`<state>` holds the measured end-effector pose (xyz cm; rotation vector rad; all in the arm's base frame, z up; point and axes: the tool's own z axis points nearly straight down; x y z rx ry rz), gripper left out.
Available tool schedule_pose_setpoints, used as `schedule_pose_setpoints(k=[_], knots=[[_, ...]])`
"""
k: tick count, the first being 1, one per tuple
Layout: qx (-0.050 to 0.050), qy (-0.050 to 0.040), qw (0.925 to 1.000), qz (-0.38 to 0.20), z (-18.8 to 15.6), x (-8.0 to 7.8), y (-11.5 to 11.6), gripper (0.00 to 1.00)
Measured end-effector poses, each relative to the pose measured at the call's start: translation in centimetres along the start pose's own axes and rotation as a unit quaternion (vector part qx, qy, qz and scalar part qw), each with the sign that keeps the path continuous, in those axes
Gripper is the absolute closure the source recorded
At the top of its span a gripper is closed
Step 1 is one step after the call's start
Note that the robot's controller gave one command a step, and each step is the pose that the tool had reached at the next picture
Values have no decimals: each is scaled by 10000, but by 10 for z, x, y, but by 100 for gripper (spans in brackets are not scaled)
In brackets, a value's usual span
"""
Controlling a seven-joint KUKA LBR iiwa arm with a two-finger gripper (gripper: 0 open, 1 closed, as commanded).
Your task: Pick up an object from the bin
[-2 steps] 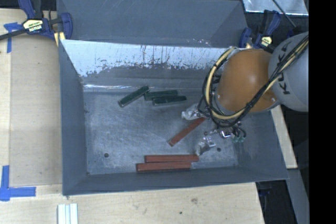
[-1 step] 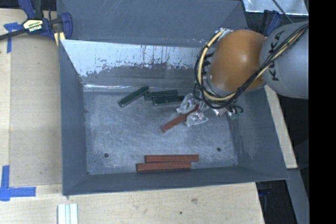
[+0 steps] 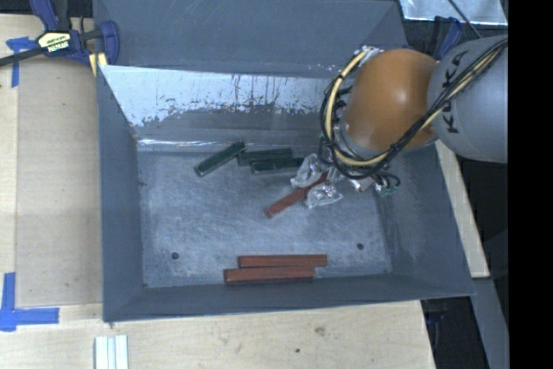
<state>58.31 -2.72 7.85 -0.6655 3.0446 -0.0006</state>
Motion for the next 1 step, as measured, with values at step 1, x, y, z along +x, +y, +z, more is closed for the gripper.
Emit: schedule_pose_setpoints(k=[1], knots=[[-15,81,9999,-81,-156,-24,16,100]])
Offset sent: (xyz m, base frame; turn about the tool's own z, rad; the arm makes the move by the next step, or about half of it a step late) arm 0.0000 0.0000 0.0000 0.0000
